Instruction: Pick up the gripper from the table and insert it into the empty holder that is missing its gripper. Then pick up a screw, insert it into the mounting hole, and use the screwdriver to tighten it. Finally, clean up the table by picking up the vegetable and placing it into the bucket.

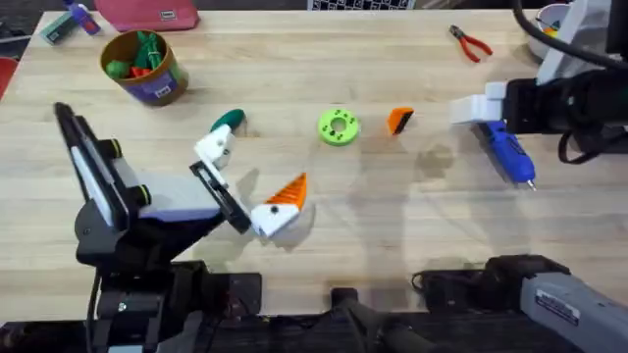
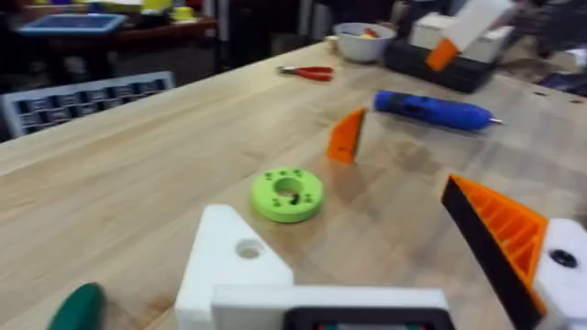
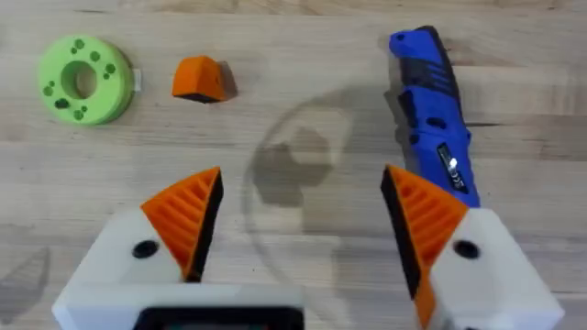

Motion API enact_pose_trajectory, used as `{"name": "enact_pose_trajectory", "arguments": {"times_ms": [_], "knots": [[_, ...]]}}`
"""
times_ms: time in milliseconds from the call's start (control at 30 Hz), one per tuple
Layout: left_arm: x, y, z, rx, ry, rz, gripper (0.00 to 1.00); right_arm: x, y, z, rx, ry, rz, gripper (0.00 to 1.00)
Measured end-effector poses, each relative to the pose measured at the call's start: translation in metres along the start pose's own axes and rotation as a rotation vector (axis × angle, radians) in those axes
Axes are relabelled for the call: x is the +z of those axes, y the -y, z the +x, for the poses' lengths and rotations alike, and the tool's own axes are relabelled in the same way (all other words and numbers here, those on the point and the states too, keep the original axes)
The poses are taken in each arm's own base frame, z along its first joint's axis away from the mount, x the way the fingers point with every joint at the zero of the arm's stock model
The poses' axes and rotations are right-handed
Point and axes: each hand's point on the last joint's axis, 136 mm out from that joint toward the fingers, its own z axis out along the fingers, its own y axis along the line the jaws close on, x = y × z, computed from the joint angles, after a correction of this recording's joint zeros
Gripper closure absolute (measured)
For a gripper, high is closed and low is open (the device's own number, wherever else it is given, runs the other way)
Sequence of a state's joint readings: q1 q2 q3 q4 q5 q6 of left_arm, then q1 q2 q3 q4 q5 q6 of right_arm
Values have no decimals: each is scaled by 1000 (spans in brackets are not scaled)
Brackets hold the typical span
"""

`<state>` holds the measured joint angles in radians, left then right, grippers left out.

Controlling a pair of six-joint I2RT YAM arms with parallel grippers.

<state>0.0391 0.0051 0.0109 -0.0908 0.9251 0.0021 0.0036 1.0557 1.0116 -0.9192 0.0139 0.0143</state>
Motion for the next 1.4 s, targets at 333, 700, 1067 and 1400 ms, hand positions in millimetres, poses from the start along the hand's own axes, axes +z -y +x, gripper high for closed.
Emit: {"name": "enact_pose_trajectory", "arguments": {"times_ms": [333, 700, 1067, 1400], "knots": [[-2, 25, 2, -19, -10, 143, 13, 0, 0, 0, 0, 0, 0, 8], [-2, 27, 3, -21, -11, 157, 13, 0, 0, 0, 0, 0, 0, 7], [-2, 27, 3, -21, -11, 157, 13, 0, 0, 0, 0, 0, 0, 7], [-2, 27, 3, -21, -11, 157, 13, 0, 0, 0, 0, 0, 0, 8]]}}
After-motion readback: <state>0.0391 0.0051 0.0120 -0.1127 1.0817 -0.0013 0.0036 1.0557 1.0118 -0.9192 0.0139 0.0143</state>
